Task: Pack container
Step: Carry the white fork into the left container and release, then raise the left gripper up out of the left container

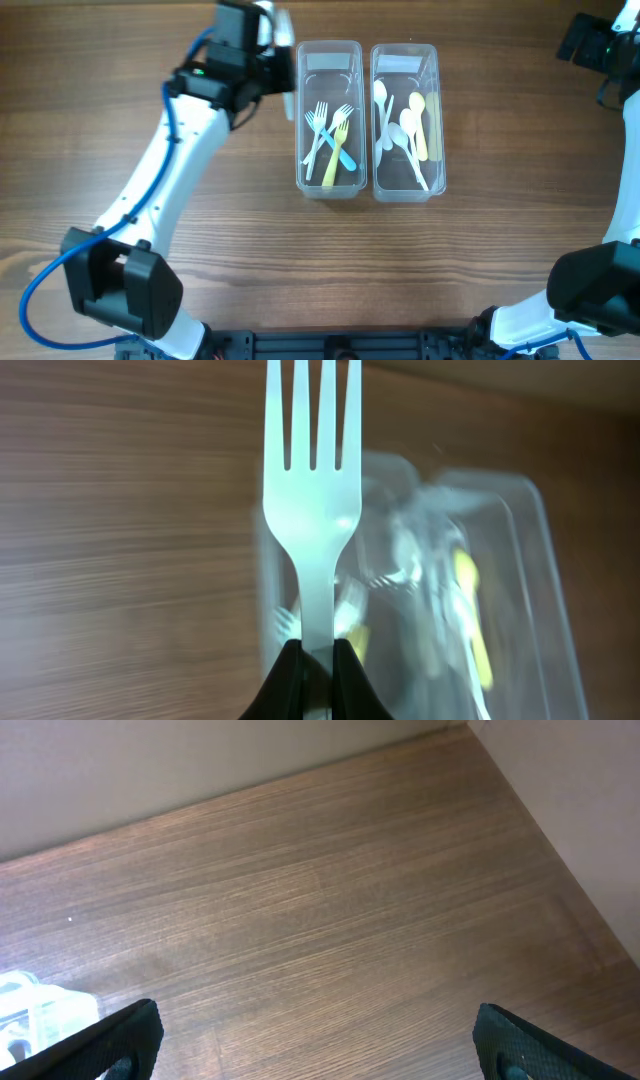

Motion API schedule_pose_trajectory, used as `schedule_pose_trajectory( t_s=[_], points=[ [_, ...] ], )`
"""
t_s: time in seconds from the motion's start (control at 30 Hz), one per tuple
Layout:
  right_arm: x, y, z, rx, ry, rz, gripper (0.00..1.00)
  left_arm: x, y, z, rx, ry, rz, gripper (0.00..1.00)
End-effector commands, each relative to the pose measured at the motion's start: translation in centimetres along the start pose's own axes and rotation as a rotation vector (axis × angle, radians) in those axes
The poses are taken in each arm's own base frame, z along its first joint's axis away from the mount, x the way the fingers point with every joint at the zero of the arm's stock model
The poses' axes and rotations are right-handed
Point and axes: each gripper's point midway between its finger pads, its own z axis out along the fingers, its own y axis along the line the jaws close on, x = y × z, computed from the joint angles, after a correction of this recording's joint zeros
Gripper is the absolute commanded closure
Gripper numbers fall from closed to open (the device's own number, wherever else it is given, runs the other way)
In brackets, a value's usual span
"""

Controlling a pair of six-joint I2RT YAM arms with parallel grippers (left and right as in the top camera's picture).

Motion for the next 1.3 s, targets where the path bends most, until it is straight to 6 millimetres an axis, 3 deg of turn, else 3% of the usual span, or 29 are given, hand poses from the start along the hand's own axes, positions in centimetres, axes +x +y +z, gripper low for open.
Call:
schedule_pose_trajectory(
  t_s=[0.0,0.17,0.43,0.5,0.57,0.6,0.63,0.73,0.83,0.97,1.07,1.17,1.27],
  points=[
    [0.4,0.4,0.5,-0.008,0.014,-0.001,0.00,1.4,-3.9,0.2,0.066,0.025,0.126,0.96],
    [0.4,0.4,0.5,-0.008,0.014,0.000,0.00,3.5,-5.9,1.7,0.085,0.075,0.163,0.96],
    [0.4,0.4,0.5,-0.008,0.014,-0.001,0.00,5.9,-4.7,5.3,0.038,0.159,0.154,0.95],
    [0.4,0.4,0.5,-0.008,0.014,0.000,0.00,6.1,-4.6,5.6,0.036,0.164,0.154,0.86],
    [0.4,0.4,0.5,-0.008,0.014,0.000,0.00,6.1,-4.6,5.6,0.036,0.163,0.154,0.71],
    [0.4,0.4,0.5,-0.008,0.014,0.000,0.00,6.0,-4.6,5.6,0.037,0.160,0.154,0.45],
    [0.4,0.4,0.5,-0.008,0.014,0.000,0.00,5.9,-4.7,5.6,0.038,0.159,0.154,0.37],
    [0.4,0.4,0.5,-0.008,0.014,0.000,0.00,5.3,-4.9,5.2,0.046,0.136,0.155,0.34],
    [0.4,0.4,0.5,-0.008,0.014,-0.001,0.00,2.8,-4.7,3.7,0.044,0.065,0.145,0.34],
    [0.4,0.4,0.5,-0.008,0.014,0.000,0.00,-4.1,-0.7,-1.0,-0.086,-0.134,0.069,0.34],
    [0.4,0.4,0.5,-0.008,0.014,0.000,0.00,-8.0,4.5,-5.2,-0.210,-0.265,-0.046,0.29],
    [0.4,0.4,0.5,-0.008,0.014,0.000,0.00,-9.5,10.2,-8.7,-0.309,-0.320,-0.131,0.23],
    [0.4,0.4,0.5,-0.008,0.014,-0.001,0.00,-9.5,15.3,-10.5,-0.391,-0.322,-0.208,0.21]
  ],
)
